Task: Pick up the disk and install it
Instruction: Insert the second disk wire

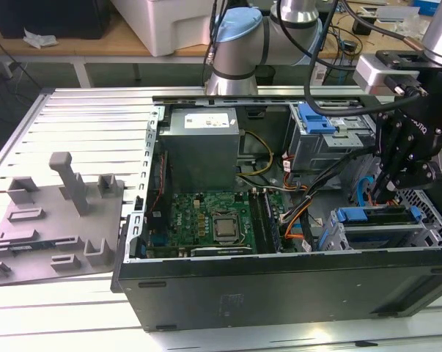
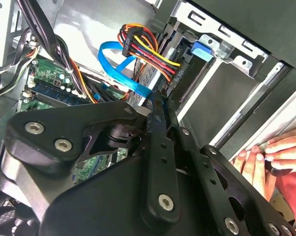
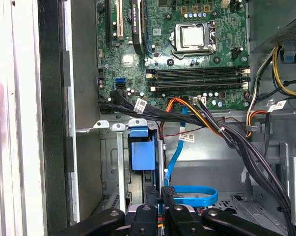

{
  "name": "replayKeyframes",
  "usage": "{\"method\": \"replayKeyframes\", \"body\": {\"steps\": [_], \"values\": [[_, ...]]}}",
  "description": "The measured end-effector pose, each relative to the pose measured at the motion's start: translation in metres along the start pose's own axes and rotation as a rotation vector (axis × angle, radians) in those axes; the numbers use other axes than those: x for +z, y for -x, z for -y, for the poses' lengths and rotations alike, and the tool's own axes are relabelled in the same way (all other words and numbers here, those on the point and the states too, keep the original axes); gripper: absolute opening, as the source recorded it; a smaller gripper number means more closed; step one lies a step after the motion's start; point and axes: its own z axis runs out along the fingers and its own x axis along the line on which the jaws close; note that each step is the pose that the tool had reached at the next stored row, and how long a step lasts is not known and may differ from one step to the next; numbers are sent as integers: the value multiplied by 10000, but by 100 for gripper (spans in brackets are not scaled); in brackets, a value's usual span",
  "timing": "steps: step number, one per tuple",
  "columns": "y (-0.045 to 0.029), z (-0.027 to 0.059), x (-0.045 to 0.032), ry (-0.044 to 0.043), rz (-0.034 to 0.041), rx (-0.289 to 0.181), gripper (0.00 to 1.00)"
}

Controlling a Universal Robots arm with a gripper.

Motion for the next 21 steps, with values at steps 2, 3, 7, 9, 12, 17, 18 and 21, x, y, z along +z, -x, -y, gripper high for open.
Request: {"method": "replayKeyframes", "body": {"steps": [2,3,7,9,12,17,18,21], "values": [[-3,10,0,3,1,7,16],[-4,13,1,4,3,9,16],[-9,15,7,5,2,15,16],[-9,15,10,5,2,7,16],[-11,15,14,4,4,-11,16],[-22,16,19,2,3,-37,16],[-24,16,20,1,2,-42,16],[-27,16,24,0,0,-57,16]]}}
